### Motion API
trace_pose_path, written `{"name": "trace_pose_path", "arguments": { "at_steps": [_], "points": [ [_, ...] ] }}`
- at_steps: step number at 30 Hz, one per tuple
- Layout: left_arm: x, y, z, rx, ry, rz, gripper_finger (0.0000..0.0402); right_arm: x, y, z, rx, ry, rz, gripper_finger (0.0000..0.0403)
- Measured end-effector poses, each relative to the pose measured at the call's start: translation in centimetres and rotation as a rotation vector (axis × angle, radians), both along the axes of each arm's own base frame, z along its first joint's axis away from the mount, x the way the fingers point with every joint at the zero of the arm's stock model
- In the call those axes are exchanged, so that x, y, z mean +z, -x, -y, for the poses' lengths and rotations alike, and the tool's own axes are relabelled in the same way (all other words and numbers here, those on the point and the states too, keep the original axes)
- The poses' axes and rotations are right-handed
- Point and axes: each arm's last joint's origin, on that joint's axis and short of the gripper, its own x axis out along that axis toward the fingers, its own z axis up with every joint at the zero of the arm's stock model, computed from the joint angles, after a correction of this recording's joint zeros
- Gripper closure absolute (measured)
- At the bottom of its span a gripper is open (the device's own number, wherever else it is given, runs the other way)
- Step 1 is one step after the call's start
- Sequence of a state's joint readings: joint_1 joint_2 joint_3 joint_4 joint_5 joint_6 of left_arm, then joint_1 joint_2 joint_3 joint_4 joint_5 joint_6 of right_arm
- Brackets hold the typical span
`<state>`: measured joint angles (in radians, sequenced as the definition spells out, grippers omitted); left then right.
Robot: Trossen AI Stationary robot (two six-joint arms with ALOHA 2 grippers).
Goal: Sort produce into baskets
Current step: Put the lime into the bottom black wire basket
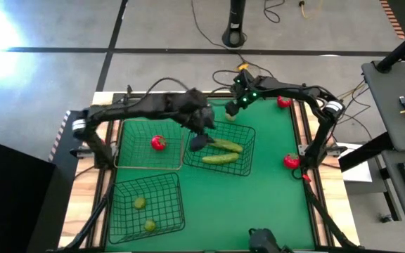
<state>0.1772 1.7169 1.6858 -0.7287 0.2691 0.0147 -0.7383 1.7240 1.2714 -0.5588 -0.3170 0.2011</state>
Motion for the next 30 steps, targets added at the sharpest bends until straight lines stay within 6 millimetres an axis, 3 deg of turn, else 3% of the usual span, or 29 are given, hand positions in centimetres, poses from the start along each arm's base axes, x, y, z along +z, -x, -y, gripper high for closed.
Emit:
{"name": "trace_pose_path", "arguments": {
  "at_steps": [5, 12, 20, 26, 30],
  "points": [
    [-0.5, 2.6, 1.1, -0.006, -0.010, 0.132, 0.0137, -0.2, -1.0, 0.6, -0.131, -0.086, -0.038, 0.0066],
    [-2.7, 5.9, 1.8, 0.058, 0.005, 0.167, 0.0137, -1.0, -2.6, 1.9, -0.202, -0.214, -0.179, 0.0082],
    [-6.1, 7.4, 4.2, -0.014, 0.004, 0.327, 0.0137, -3.3, -3.4, 2.4, -0.318, -0.326, -0.313, 0.0095],
    [-7.9, 9.0, 6.1, -0.087, -0.002, 0.291, 0.0137, -3.5, -4.1, 1.7, -0.367, -0.354, -0.321, 0.0111],
    [-8.8, 9.7, 7.3, -0.121, -0.008, 0.322, 0.0137, -3.5, -4.6, 1.4, -0.372, -0.349, -0.303, 0.0142]
  ]
}}
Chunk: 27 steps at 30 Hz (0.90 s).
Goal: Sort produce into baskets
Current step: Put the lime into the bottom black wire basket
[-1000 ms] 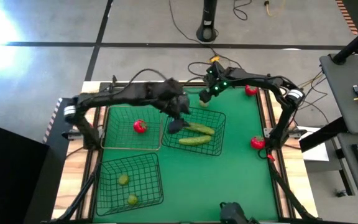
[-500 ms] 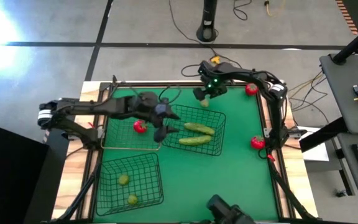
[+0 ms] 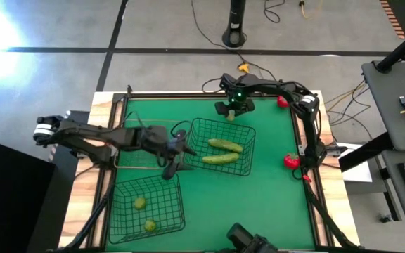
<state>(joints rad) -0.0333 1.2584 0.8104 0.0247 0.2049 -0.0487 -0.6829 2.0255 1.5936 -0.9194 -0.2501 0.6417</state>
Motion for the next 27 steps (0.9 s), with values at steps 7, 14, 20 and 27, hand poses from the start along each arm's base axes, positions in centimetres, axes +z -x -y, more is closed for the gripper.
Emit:
{"name": "trace_pose_path", "arguments": {
  "at_steps": [7, 14, 20, 27],
  "points": [
    [-1.2, 0.4, 2.4, 0.050, -0.015, 0.019, 0.0137, -0.9, -0.2, 0.1, 0.006, 0.013, -0.018, 0.0208],
    [-1.4, 0.1, 3.9, 0.125, -0.056, 0.014, 0.0137, 2.3, 0.2, -0.2, 0.049, 0.118, 0.007, 0.0250],
    [-1.4, -1.6, 5.6, 0.102, -0.023, -0.002, 0.0137, 10.4, 1.4, -4.5, 0.151, 0.315, 0.063, 0.0246],
    [-2.3, -5.2, 8.6, 0.048, -0.028, -0.032, 0.0137, 17.7, 3.0, -17.4, 0.349, 0.540, 0.115, 0.0248]
  ]
}}
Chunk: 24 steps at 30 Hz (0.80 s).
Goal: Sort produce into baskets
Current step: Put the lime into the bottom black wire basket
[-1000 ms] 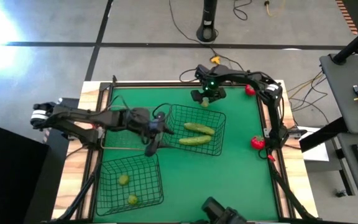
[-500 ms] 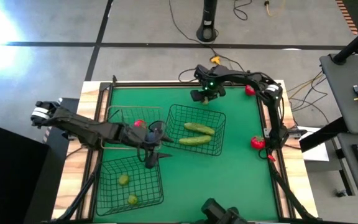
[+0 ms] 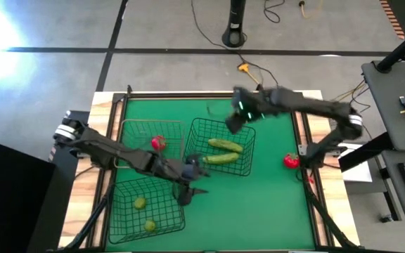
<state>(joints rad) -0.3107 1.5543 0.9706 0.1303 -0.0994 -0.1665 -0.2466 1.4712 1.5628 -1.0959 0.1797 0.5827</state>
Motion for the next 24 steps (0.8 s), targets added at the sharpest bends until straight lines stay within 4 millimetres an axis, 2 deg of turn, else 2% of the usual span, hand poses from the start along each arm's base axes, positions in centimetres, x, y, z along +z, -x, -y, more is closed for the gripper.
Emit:
{"name": "trace_pose_path", "arguments": {
  "at_steps": [2, 5, 8, 12, 14, 18, 21, 24],
  "points": [
    [0.2, -0.8, 1.2, -0.026, 0.007, 0.010, 0.0137, 0.6, 0.9, -4.1, 0.051, 0.022, 0.016, 0.0245],
    [0.2, -1.2, 2.7, -0.046, 0.005, 0.009, 0.0137, 0.0, 2.5, -9.9, 0.131, 0.028, 0.033, 0.0246],
    [0.1, -1.3, 3.6, -0.001, -0.015, 0.003, 0.0137, -2.1, 3.8, -14.8, 0.202, -0.020, 0.022, 0.0248],
    [-0.8, -2.0, 4.1, 0.011, -0.014, -0.016, 0.0137, -5.5, 5.0, -20.2, 0.310, -0.073, 0.036, 0.0241],
    [-1.8, -2.5, 4.4, 0.018, -0.006, -0.047, 0.0137, -7.1, 5.1, -22.5, 0.358, -0.102, 0.057, 0.0240],
    [-3.6, -3.9, 5.5, 0.012, 0.032, -0.096, 0.0137, -9.4, 4.8, -25.7, 0.442, -0.125, 0.113, 0.0245],
    [-5.1, -5.0, 6.7, 0.018, 0.058, -0.134, 0.0137, -11.6, 4.4, -27.4, 0.505, -0.110, 0.106, 0.0246],
    [-6.6, -5.9, 7.8, 0.033, 0.070, -0.204, 0.0137, -14.4, 3.9, -28.4, 0.523, -0.120, 0.041, 0.0232]
  ]
}}
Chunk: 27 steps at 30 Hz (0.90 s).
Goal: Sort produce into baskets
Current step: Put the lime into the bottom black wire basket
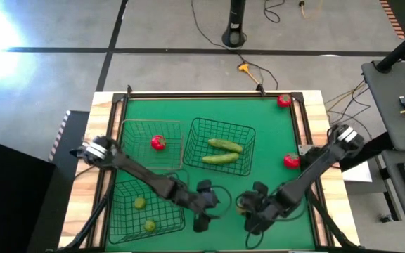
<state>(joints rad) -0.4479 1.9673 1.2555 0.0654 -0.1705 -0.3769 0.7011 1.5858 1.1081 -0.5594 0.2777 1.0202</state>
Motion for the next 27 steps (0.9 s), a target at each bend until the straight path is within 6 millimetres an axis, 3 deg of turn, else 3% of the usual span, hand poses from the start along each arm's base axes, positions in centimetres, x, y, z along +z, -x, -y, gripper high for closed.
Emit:
{"name": "trace_pose_path", "arguments": {
  "at_steps": [5, 8, 16, 22, 27],
  "points": [
    [-1.6, -1.3, 1.2, -0.005, -0.035, -0.082, 0.0137, -3.9, -1.1, -1.0, -0.013, 0.005, -0.096, 0.0193],
    [-2.8, -2.4, 2.2, -0.012, -0.034, -0.083, 0.0137, -4.8, -1.9, -1.7, -0.013, 0.012, -0.106, 0.0176],
    [-4.9, -4.9, 3.8, 0.076, -0.105, -0.037, 0.0137, -4.3, -3.0, -2.8, 0.051, 0.019, -0.094, 0.0141],
    [-5.4, -5.5, 3.7, 0.182, -0.148, 0.006, 0.0137, -3.7, -3.1, -3.0, 0.081, 0.024, -0.055, 0.0112],
    [-5.6, -5.6, 3.8, 0.174, -0.159, 0.016, 0.0137, -3.6, -3.3, -3.1, 0.108, 0.033, -0.031, 0.0103]
  ]
}}
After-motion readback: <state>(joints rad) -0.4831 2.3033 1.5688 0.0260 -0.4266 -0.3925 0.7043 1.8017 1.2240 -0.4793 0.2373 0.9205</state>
